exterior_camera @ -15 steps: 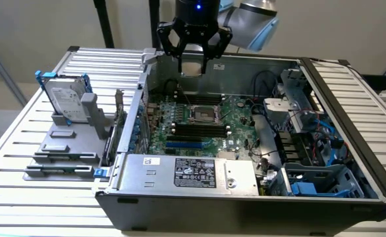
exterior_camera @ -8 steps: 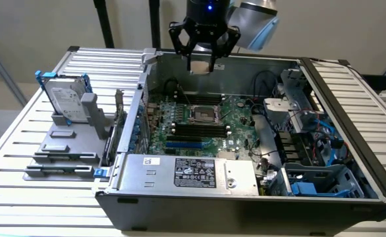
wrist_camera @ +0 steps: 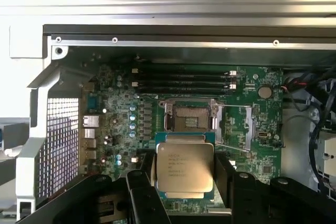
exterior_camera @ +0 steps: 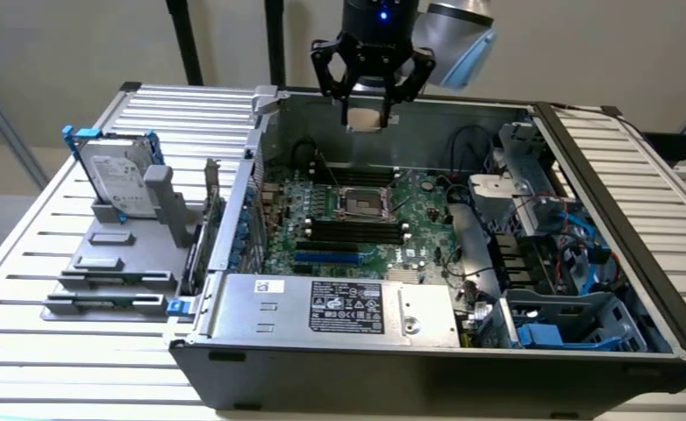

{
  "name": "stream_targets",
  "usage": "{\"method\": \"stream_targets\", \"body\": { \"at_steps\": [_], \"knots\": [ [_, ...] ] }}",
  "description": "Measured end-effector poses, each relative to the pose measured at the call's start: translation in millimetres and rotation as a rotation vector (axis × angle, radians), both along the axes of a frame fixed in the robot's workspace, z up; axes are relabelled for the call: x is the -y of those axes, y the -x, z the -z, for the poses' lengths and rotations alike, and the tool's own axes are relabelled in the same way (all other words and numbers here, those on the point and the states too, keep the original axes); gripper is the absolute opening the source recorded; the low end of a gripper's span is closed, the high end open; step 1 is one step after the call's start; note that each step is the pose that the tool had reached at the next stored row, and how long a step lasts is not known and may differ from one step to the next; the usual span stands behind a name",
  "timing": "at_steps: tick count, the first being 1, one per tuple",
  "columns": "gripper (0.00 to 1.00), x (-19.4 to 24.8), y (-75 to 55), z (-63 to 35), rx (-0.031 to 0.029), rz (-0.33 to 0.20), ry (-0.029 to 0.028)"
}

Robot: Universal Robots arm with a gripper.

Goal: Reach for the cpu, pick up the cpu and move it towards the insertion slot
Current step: 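Pick up the cpu and move it towards the insertion slot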

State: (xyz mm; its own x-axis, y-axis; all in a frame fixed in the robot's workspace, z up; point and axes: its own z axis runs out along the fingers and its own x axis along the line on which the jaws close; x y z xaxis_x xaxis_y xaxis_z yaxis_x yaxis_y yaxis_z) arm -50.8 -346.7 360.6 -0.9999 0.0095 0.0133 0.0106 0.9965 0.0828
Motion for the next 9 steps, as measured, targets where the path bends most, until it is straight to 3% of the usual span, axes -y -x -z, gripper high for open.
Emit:
{"method": "stream_targets", "body": {
  "at_steps": [9],
  "knots": [
    [0.55, -0.4, -1.7, 0.2, 0.0001, 0.001, 0.0]
  ]
}}
